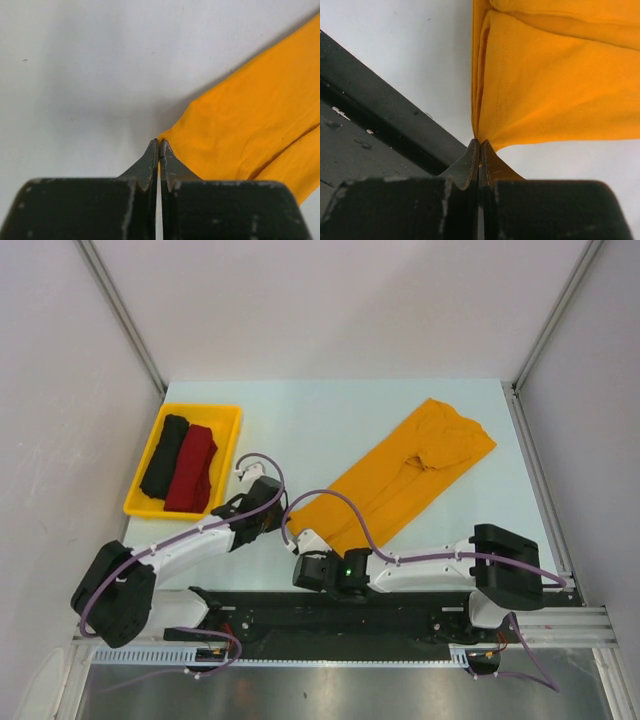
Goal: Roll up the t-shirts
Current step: Roll the T-shirt to the center of the board.
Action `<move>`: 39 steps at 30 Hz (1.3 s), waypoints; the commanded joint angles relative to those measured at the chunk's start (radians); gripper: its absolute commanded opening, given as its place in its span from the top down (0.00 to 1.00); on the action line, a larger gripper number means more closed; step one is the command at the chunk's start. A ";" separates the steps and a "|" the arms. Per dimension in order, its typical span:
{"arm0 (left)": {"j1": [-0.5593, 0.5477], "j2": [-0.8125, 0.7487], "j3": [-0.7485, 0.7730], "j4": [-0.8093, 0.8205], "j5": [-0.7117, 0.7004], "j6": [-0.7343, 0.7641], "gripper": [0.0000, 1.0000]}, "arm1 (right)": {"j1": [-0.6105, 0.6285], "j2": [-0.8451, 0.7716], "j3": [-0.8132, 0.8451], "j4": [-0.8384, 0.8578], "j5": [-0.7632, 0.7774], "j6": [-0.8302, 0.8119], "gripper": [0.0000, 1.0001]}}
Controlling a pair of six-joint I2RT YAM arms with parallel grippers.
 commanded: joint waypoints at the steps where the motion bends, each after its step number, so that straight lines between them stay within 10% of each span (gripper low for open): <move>1: -0.004 -0.026 0.042 -0.073 -0.070 -0.005 1.00 | -0.024 -0.003 0.027 -0.007 -0.072 0.030 1.00; 39: -0.100 0.543 0.633 -0.137 -0.016 -0.038 1.00 | -0.493 -0.271 -0.220 0.080 -0.216 0.067 1.00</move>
